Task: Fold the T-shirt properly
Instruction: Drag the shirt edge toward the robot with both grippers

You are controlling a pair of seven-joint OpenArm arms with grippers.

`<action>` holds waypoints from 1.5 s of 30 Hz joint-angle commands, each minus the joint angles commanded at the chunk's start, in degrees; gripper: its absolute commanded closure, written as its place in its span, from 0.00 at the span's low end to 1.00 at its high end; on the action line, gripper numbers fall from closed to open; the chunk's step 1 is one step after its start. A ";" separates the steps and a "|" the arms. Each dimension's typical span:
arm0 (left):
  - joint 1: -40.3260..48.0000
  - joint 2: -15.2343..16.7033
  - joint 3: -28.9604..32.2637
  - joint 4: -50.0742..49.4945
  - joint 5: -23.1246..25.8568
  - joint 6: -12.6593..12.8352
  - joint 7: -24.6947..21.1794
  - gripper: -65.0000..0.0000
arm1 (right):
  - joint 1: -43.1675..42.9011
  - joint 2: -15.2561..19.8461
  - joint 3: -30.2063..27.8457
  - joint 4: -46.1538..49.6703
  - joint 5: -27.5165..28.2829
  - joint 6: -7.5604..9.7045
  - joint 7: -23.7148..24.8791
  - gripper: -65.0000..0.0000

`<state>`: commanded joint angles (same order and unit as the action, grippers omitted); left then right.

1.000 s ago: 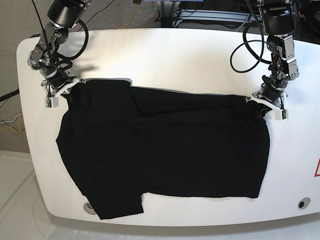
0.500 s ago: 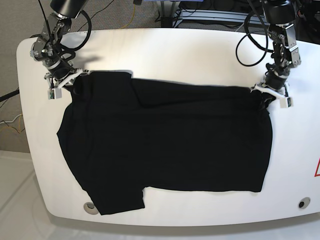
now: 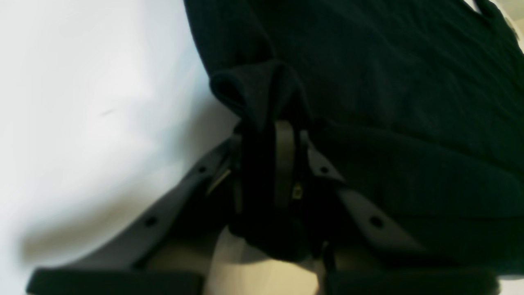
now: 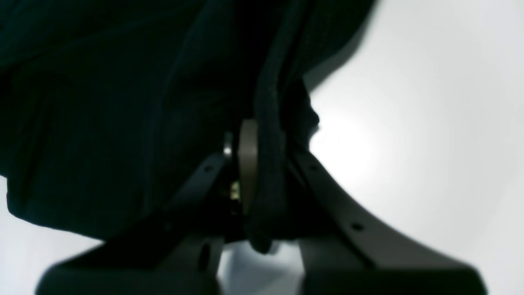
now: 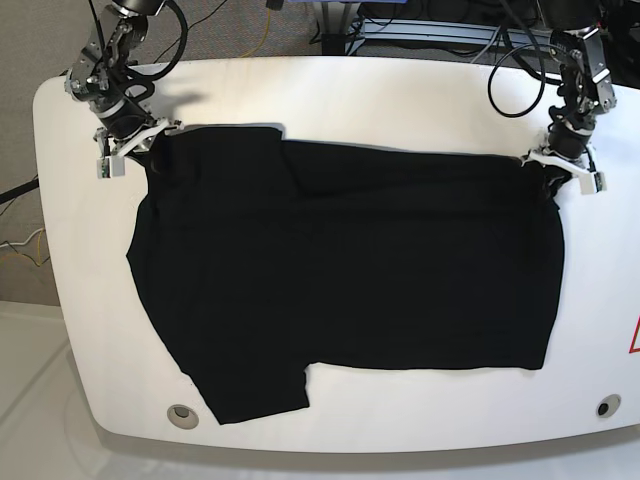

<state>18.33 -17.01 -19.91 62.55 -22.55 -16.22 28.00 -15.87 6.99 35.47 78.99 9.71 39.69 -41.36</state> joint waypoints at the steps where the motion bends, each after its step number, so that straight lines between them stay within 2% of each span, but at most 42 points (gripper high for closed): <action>1: 0.26 0.00 0.00 0.00 0.00 0.00 0.00 1.00 | -0.35 0.00 0.09 0.35 0.00 0.00 0.00 1.00; 17: 3.52 0.09 0.00 0.00 0.09 0.00 1.32 1.00 | -6.59 -3.34 0.26 7.65 -0.18 -0.18 0.00 1.00; 25: 4.66 0.00 0.00 0.00 0.09 0.00 3.60 1.00 | -7.82 -3.34 0.26 7.65 -0.09 -0.18 0.00 1.00; 37: 9.41 -0.79 0.00 0.09 0.09 0.00 3.60 1.00 | -8.70 -3.25 3.87 7.65 -0.53 0.00 0.00 1.00; 45: 12.22 -0.97 0.18 0.09 0.09 0.00 3.60 1.00 | -9.93 -2.02 4.48 7.65 -0.44 0.00 0.00 1.00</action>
<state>30.55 -17.98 -19.74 62.64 -22.46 -16.22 31.60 -25.80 4.97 39.96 86.64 9.27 39.69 -41.36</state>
